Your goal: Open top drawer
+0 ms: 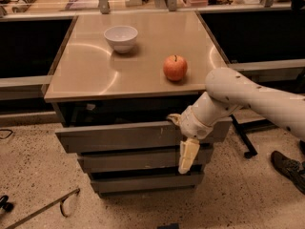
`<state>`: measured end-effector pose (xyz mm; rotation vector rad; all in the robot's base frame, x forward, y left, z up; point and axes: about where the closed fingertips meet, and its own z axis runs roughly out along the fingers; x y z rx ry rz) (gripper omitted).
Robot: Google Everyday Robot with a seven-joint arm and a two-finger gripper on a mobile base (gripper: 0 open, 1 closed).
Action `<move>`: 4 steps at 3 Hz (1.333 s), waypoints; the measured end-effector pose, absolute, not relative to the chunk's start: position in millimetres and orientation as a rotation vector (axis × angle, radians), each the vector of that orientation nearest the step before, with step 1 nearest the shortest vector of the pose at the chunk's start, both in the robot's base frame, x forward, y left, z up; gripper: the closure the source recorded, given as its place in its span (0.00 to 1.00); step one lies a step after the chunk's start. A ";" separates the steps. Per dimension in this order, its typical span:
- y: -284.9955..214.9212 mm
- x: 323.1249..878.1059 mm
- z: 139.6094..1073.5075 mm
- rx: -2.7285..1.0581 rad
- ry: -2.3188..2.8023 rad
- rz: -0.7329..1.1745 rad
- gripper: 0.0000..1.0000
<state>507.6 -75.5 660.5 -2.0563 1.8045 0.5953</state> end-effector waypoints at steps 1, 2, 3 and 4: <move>-82.8 481.1 671.3 -2.110 1.818 0.668 0.00; -91.4 456.0 693.1 -2.170 1.830 0.733 0.00; -101.7 429.4 713.1 -2.242 1.852 0.828 0.00; -101.7 429.4 713.1 -2.242 1.852 0.828 0.00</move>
Offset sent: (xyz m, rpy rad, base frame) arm -0.0865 -0.0309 0.0655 -0.0799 0.2206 0.1333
